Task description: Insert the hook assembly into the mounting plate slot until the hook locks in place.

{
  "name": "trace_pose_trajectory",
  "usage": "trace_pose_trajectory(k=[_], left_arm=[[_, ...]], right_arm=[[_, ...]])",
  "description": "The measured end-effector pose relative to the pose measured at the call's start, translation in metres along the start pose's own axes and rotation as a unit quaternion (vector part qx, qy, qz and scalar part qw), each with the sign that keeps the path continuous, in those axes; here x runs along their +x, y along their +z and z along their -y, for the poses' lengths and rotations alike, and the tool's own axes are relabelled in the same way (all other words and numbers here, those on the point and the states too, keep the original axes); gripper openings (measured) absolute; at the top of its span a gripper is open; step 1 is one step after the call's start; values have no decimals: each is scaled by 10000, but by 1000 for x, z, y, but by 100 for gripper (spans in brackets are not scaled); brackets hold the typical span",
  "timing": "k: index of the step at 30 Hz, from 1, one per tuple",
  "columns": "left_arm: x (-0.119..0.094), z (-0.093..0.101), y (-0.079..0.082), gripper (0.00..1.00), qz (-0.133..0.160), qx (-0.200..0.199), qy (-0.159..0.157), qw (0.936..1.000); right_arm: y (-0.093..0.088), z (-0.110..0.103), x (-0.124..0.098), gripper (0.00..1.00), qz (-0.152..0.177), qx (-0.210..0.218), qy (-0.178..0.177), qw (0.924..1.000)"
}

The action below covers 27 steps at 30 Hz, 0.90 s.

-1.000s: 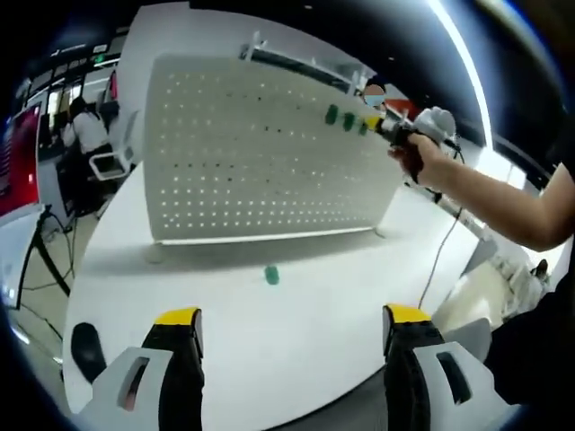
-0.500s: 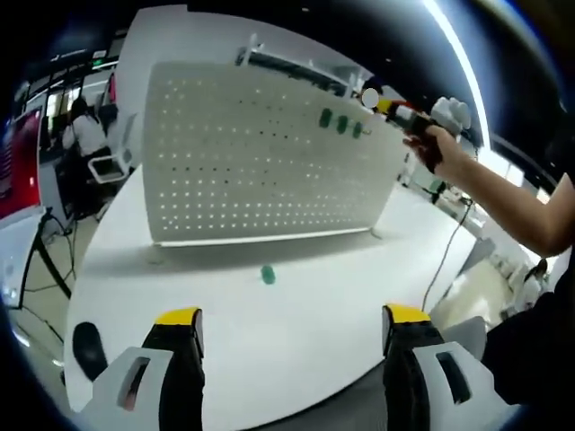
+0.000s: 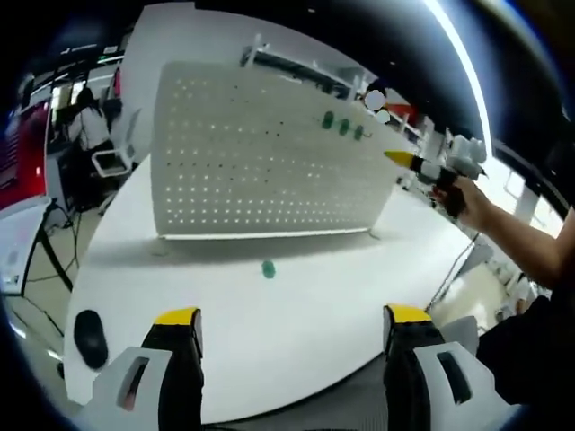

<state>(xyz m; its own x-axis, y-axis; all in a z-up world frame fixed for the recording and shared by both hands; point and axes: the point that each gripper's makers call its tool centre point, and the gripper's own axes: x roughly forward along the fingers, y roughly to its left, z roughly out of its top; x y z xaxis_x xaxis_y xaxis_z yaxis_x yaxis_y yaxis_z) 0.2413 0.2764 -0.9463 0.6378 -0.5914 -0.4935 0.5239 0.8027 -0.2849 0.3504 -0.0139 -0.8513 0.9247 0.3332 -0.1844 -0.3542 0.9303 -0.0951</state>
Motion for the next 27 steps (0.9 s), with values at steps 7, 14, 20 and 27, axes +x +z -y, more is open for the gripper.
trace_pose_trajectory(k=[7,14,20,27], left_arm=[[-1,3,-9,83,-122,18,-39,9999],[-3,3,-22,83,-308,106,29,9995],[0,7,-30,83,-395,13,-33,9992],[10,19,-46,84,-603,153,-98,9980]], right_arm=[[-52,-17,-30,80,-628,-73,26,9980],[-75,-34,-49,84,-634,157,46,9979],[-91,-51,-58,81,-816,92,213,9964],[-111,-75,-65,78,-1083,282,482,9925]])
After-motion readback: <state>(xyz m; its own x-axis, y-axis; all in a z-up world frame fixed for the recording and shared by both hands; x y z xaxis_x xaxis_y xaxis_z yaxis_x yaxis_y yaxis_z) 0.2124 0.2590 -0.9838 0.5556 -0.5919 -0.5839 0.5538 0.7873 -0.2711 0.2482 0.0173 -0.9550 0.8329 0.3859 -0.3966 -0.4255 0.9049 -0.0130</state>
